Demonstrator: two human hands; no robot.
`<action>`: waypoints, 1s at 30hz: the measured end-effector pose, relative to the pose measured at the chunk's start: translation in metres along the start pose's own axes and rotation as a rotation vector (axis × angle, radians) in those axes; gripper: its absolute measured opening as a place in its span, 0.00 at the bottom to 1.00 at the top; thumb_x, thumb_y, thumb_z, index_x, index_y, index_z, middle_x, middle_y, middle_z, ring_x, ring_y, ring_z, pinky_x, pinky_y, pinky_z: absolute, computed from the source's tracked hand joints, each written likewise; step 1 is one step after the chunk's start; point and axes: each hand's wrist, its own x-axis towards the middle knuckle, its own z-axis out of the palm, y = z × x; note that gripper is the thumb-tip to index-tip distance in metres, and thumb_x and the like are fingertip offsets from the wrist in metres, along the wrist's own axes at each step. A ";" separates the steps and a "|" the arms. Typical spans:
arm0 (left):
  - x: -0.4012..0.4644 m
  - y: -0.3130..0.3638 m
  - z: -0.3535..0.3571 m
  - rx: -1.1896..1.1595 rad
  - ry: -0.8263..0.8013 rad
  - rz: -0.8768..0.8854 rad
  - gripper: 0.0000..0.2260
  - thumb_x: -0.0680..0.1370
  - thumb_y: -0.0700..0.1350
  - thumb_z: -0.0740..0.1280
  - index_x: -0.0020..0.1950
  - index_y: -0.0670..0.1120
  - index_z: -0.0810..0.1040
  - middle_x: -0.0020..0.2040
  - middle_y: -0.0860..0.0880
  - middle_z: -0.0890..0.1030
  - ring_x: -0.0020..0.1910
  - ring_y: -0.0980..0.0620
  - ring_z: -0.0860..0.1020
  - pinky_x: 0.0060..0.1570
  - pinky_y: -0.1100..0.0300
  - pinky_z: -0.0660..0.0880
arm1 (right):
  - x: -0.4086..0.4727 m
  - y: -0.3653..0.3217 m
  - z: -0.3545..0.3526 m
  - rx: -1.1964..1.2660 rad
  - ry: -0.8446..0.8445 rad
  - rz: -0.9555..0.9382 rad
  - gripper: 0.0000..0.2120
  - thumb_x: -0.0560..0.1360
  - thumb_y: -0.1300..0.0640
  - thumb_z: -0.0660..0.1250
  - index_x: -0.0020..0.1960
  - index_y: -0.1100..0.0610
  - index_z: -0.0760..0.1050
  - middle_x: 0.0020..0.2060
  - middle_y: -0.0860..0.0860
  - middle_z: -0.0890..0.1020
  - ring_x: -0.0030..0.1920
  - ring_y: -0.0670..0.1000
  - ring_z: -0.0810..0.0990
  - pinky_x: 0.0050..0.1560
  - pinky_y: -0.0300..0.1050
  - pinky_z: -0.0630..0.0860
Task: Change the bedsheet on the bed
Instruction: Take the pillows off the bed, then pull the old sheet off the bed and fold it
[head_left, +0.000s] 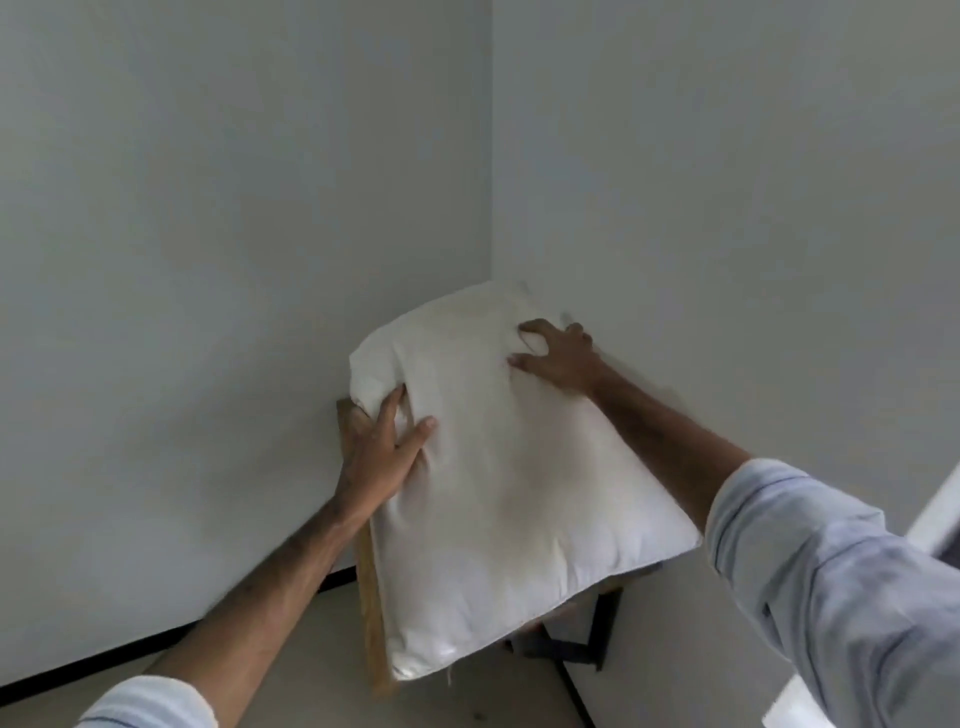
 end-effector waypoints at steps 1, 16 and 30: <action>0.024 -0.002 0.009 -0.004 -0.015 0.005 0.35 0.77 0.71 0.60 0.80 0.58 0.60 0.73 0.36 0.64 0.76 0.38 0.61 0.75 0.46 0.62 | 0.026 0.001 -0.001 -0.017 0.016 0.006 0.33 0.73 0.33 0.68 0.74 0.39 0.63 0.72 0.63 0.62 0.73 0.65 0.60 0.73 0.60 0.60; 0.185 -0.135 0.179 0.670 -0.384 0.307 0.41 0.81 0.68 0.36 0.82 0.38 0.51 0.82 0.34 0.48 0.81 0.35 0.46 0.75 0.29 0.44 | 0.150 0.131 0.209 -0.325 -0.212 0.102 0.38 0.75 0.27 0.45 0.80 0.39 0.41 0.81 0.50 0.44 0.81 0.52 0.44 0.78 0.57 0.42; 0.156 -0.108 0.128 0.711 -0.395 0.145 0.45 0.73 0.71 0.27 0.83 0.46 0.42 0.84 0.44 0.45 0.83 0.45 0.45 0.78 0.39 0.46 | 0.146 0.099 0.182 -0.349 -0.228 -0.047 0.39 0.77 0.29 0.48 0.82 0.46 0.43 0.81 0.54 0.46 0.80 0.58 0.47 0.77 0.63 0.45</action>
